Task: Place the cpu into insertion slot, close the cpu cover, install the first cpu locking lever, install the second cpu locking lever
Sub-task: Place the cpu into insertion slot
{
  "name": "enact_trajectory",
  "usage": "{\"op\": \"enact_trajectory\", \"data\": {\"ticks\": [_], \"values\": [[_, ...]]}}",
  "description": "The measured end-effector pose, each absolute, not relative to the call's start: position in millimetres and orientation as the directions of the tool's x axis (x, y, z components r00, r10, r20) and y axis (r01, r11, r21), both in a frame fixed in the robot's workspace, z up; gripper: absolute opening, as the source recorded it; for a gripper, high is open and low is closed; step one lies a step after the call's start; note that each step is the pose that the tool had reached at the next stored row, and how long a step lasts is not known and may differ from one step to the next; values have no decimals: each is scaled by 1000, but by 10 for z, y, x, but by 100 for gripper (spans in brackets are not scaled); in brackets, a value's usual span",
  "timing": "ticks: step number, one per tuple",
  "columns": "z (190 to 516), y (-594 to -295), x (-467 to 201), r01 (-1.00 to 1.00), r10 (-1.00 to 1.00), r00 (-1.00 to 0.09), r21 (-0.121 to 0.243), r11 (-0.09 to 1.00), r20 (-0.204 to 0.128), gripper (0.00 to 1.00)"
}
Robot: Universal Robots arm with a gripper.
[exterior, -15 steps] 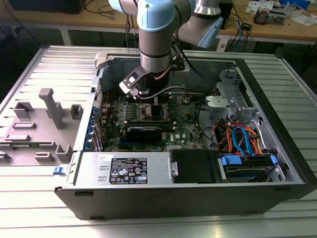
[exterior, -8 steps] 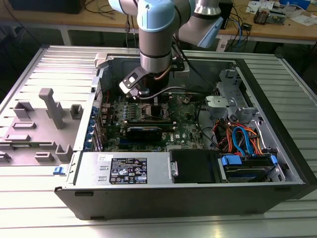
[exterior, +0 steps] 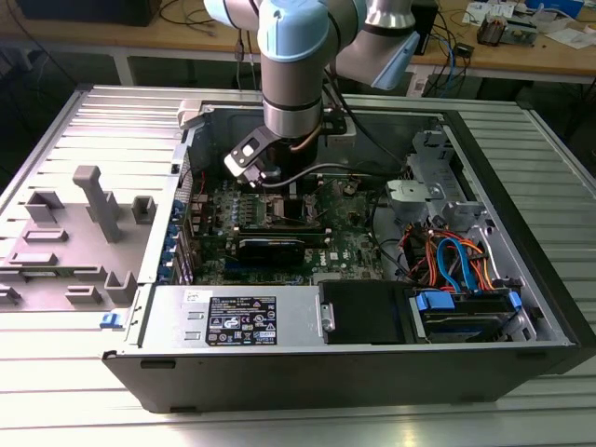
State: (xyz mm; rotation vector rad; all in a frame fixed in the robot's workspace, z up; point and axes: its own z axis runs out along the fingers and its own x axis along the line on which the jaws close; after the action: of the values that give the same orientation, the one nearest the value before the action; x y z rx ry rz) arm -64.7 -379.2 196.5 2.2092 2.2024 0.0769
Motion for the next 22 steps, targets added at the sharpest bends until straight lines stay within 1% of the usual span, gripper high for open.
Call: {"op": "enact_trajectory", "data": {"ticks": [18, 19, 20, 22], "values": [[1959, -3790, -647, 999, 1000, 3, 50, -4, 22, 54], [1957, -3789, -646, 999, 1000, 2, 51, -4, 22, 55], [1957, -3789, -646, 999, 1000, 2, 51, -4, 22, 61], [1960, -3791, -647, 999, 1000, 3, 50, -4, 21, 61]]}}
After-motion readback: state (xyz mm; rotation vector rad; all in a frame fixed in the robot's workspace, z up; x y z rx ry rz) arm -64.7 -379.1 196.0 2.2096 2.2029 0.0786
